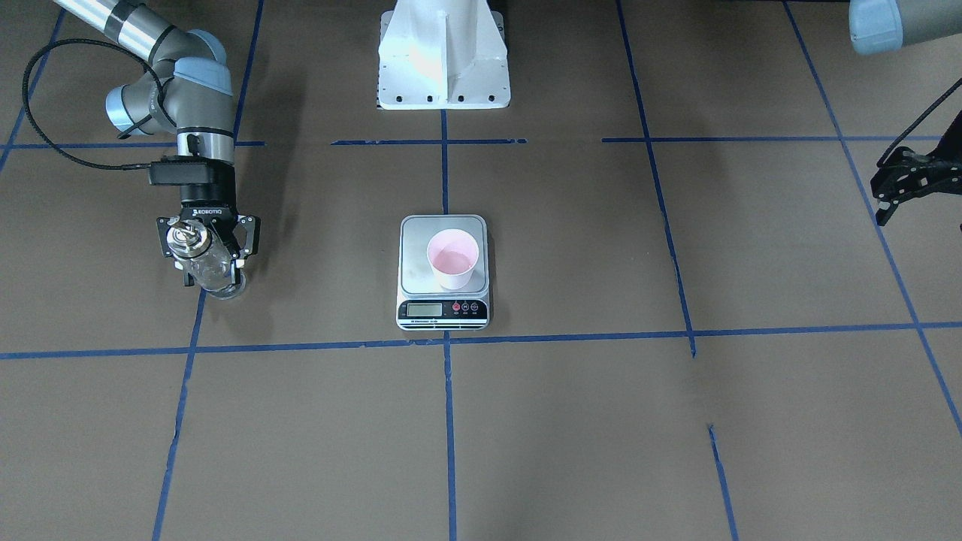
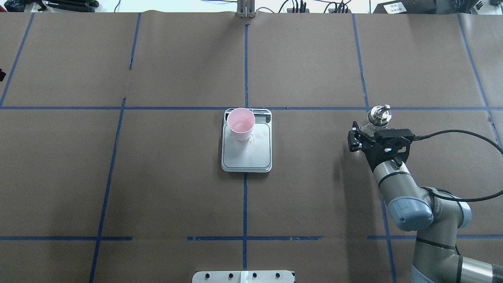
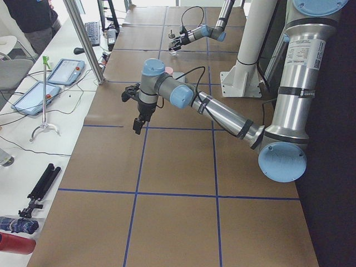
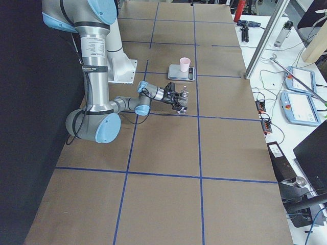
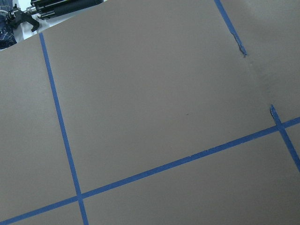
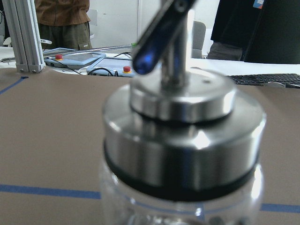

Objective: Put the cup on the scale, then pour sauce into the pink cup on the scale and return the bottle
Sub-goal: 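Lift the glass dispenser with the right gripper off the table, then carry the dispenser with the right gripper over the pink cup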

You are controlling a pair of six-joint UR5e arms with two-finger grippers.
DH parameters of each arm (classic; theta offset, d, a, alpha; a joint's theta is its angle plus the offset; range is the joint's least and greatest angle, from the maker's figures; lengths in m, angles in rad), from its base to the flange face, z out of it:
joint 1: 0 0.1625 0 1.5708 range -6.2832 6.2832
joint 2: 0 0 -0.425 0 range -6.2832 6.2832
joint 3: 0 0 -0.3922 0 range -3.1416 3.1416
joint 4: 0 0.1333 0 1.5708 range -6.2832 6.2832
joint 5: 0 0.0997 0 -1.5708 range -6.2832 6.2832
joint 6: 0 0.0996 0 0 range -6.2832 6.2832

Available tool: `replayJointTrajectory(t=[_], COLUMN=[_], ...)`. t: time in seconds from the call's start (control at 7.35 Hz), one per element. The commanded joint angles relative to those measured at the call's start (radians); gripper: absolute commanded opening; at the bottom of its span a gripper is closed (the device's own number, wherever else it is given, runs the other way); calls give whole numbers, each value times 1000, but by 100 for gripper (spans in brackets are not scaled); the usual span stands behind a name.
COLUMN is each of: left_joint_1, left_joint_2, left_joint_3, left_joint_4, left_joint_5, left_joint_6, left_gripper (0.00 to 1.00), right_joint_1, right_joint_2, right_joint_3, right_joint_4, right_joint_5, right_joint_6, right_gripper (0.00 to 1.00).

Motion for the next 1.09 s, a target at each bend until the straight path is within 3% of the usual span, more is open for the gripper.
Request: replayJointTrajectory(t=[0.0,0.41,0.68,0.95], left_joint_1=[0,-33,-122,-216], left_joint_2=[0,8,43,64], left_joint_3=[1,5,24,97], left_joint_4=[0,2,0,-9], left_joint_5=[0,-26,-61,-61], left_joint_6=[0,0,5,113], left_gripper=[100,100,100,100], right_joint_1=[10,5,3,0], right_joint_2=[-5,-2,50,77], right_joint_3=[62,73,83,160], right_joint_4=[-7,-53,-203,-348], right_joint_5=[-35,-88,-106,-107], right_joint_6=[-117,-225,-326,-406], right_gripper=[0,0,0,0])
